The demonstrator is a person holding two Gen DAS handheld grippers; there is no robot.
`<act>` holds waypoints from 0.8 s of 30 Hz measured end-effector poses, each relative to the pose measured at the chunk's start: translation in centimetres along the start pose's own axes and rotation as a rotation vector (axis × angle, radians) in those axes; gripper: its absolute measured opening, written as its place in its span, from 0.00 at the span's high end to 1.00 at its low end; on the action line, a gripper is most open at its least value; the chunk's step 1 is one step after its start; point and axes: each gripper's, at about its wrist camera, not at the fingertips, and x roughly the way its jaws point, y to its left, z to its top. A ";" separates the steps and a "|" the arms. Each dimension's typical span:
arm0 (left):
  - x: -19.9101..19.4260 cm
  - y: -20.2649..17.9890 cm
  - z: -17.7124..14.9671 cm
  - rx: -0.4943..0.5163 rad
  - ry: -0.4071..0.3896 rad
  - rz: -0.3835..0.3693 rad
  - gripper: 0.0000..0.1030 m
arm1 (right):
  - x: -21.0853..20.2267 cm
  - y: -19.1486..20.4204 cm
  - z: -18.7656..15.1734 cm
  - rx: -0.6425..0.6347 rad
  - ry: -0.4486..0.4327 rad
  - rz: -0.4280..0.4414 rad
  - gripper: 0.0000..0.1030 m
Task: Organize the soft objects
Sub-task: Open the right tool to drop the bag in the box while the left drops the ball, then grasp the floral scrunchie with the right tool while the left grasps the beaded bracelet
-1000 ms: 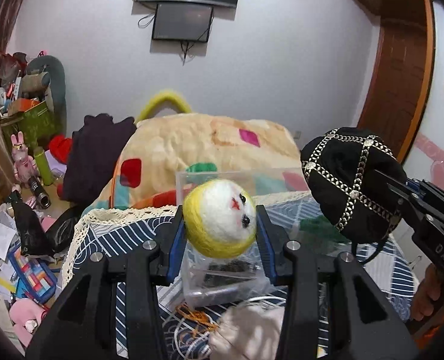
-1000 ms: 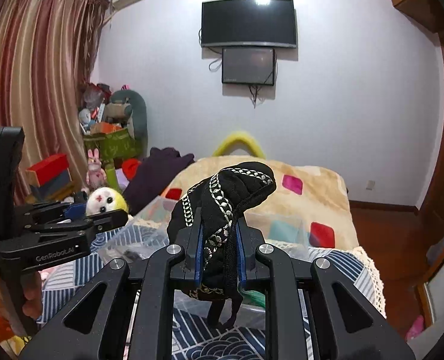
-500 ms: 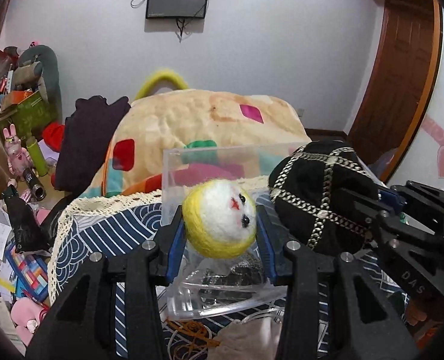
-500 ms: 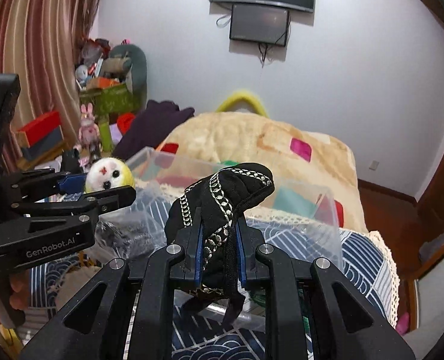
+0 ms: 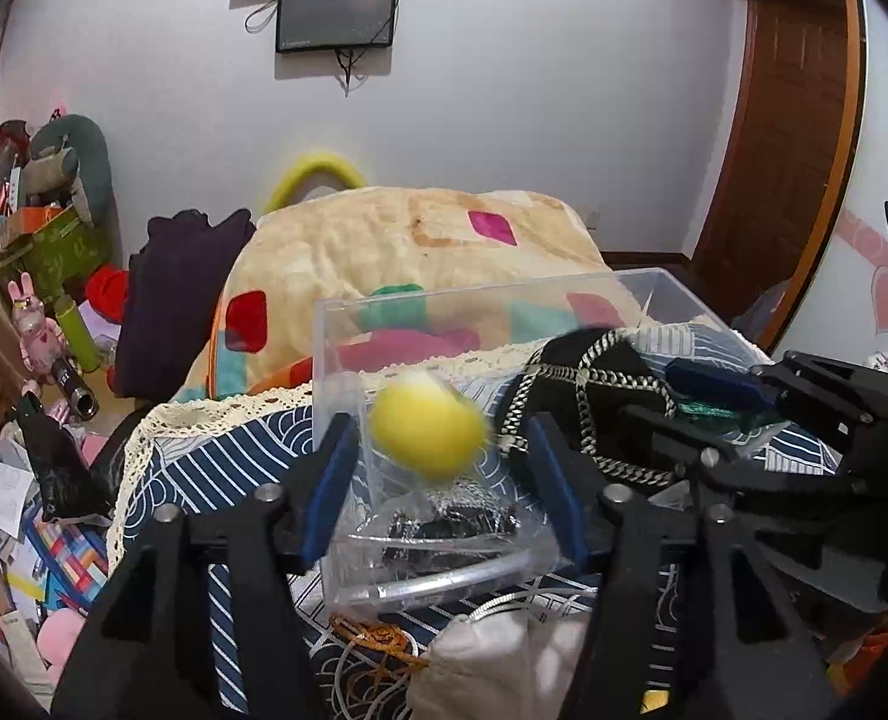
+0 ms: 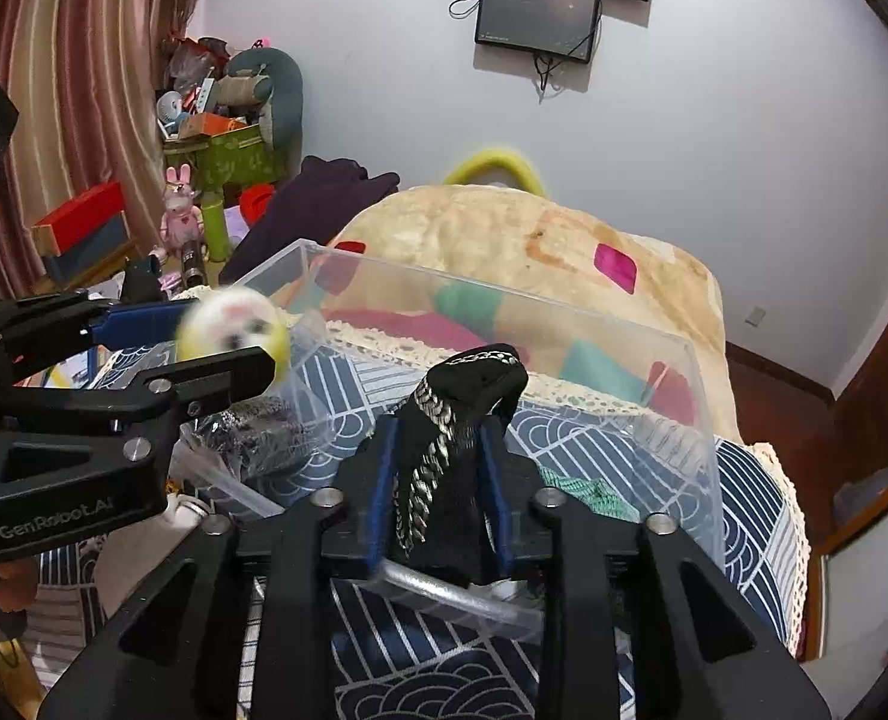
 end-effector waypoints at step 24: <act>-11.6 -2.6 -3.5 0.079 -0.213 0.031 0.03 | -10.1 -1.5 -2.5 0.021 -0.219 -0.026 0.35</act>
